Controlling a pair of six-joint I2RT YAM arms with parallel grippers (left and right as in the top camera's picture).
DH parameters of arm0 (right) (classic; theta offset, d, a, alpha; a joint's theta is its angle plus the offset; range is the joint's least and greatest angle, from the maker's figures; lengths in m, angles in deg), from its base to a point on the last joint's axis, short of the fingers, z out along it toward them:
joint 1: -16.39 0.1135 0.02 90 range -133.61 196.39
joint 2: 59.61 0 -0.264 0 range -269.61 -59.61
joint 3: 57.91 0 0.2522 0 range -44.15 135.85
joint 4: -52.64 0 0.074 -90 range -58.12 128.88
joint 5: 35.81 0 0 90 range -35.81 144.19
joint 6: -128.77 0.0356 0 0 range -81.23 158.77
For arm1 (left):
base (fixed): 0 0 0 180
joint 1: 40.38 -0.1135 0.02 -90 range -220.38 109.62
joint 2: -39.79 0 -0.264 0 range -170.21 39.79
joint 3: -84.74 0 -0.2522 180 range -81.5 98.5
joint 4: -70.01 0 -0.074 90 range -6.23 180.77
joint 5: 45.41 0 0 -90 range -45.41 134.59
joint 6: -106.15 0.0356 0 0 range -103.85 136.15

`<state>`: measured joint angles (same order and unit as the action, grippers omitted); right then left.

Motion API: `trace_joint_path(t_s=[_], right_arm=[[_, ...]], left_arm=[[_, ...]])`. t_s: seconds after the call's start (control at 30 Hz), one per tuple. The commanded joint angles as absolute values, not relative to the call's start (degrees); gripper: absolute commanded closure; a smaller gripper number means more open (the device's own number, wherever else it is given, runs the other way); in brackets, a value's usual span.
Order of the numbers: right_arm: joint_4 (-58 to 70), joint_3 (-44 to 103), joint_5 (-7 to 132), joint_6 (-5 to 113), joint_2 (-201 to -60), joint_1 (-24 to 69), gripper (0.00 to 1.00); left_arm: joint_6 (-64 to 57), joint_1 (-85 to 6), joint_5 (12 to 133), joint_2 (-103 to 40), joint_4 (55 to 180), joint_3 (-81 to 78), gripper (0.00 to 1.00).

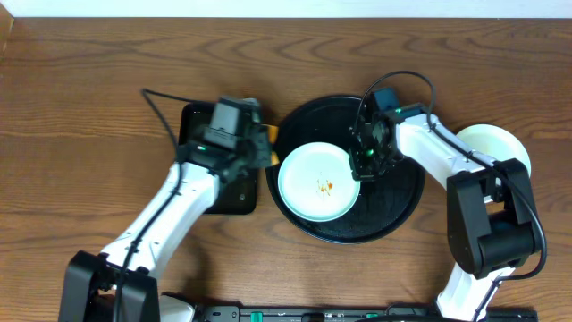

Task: Clean dirty plates on tray and stack at the side

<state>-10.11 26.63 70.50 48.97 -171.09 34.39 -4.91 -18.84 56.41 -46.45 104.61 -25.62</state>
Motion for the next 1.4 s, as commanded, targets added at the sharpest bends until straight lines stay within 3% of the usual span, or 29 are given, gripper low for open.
trace_joint_path(t_s=[0.0, 0.47, 0.7, 0.83, 1.03, 1.37], right_arm=[[-9.6, 25.3, 69.3, 50.6, -170.5, 35.2, 0.99], [-9.6, 25.0, 69.0, 50.7, -170.5, 35.2, 0.99], [-9.6, 25.0, 69.0, 50.7, -170.5, 35.2, 0.99], [-9.8, 25.0, 69.0, 50.7, -170.5, 35.2, 0.99], [-10.0, 25.0, 69.0, 50.7, -170.5, 35.2, 0.99], [-10.1, 25.0, 69.0, 50.7, -170.5, 35.2, 0.99]], left_arm=[[-7.3, -14.6, 57.4, -48.8, 102.8, -26.0, 0.92], [-25.7, -1.4, 61.1, -63.1, 90.6, -26.0, 0.92], [-27.7, 1.9, 61.1, -65.9, 89.9, -26.0, 0.92], [-27.6, 1.8, 59.0, -67.3, 93.4, -26.0, 0.93], [-24.6, -0.8, 41.8, -67.3, 104.9, -26.0, 0.93], [-13.8, -9.2, 45.7, -60.8, 105.0, -24.3, 0.92]])
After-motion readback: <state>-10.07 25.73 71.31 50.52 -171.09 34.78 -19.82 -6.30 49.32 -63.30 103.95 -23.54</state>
